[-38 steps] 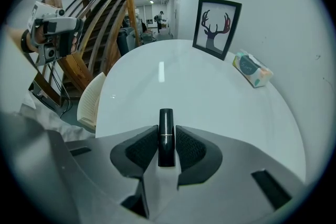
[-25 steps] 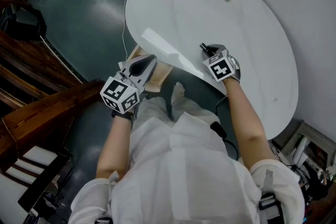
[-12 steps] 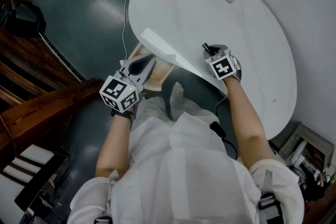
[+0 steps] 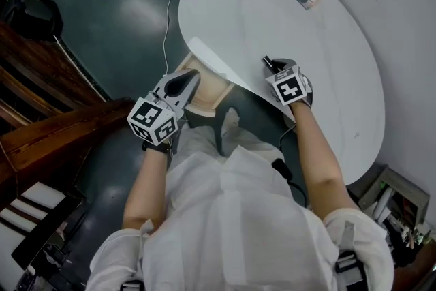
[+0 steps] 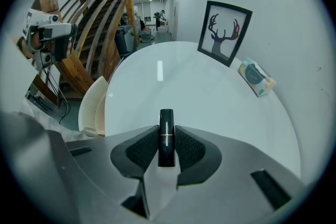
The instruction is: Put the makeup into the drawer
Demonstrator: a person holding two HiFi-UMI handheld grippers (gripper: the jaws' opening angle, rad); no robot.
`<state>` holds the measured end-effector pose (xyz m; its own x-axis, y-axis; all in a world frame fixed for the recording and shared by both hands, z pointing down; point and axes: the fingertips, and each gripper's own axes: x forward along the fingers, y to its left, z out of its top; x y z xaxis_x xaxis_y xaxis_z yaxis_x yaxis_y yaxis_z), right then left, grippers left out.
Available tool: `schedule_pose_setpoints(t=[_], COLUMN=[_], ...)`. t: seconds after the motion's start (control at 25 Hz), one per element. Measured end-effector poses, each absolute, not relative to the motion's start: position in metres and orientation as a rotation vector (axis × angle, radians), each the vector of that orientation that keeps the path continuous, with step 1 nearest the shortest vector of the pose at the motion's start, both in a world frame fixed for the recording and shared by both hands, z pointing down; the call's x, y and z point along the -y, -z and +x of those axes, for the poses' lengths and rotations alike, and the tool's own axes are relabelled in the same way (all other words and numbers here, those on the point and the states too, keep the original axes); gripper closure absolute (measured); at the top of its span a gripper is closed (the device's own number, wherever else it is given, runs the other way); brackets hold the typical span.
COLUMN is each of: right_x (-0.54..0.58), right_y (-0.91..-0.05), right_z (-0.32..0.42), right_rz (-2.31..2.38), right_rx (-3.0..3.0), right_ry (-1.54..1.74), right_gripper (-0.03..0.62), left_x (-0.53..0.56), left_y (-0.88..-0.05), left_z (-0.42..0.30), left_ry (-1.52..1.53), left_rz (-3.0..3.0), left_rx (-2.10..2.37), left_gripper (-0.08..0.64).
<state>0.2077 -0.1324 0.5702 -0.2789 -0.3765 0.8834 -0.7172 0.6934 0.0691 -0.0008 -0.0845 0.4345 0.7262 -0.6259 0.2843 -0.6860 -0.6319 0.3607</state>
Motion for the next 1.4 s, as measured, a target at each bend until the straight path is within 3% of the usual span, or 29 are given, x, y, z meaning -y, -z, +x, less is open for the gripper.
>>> schedule_pose_setpoints(t=[1.4], right_x=[0.078], right_y=[-0.573], right_z=[0.001], right_rz=[0.549], right_rx=[2.026], right_ry=[-0.416], right_gripper=[0.500], left_x=[0.053], left_y=[-0.458], left_z=[-0.135], left_ry=[-0.116], left_rz=[2.341], left_rx=[1.162], left_gripper=[0.529])
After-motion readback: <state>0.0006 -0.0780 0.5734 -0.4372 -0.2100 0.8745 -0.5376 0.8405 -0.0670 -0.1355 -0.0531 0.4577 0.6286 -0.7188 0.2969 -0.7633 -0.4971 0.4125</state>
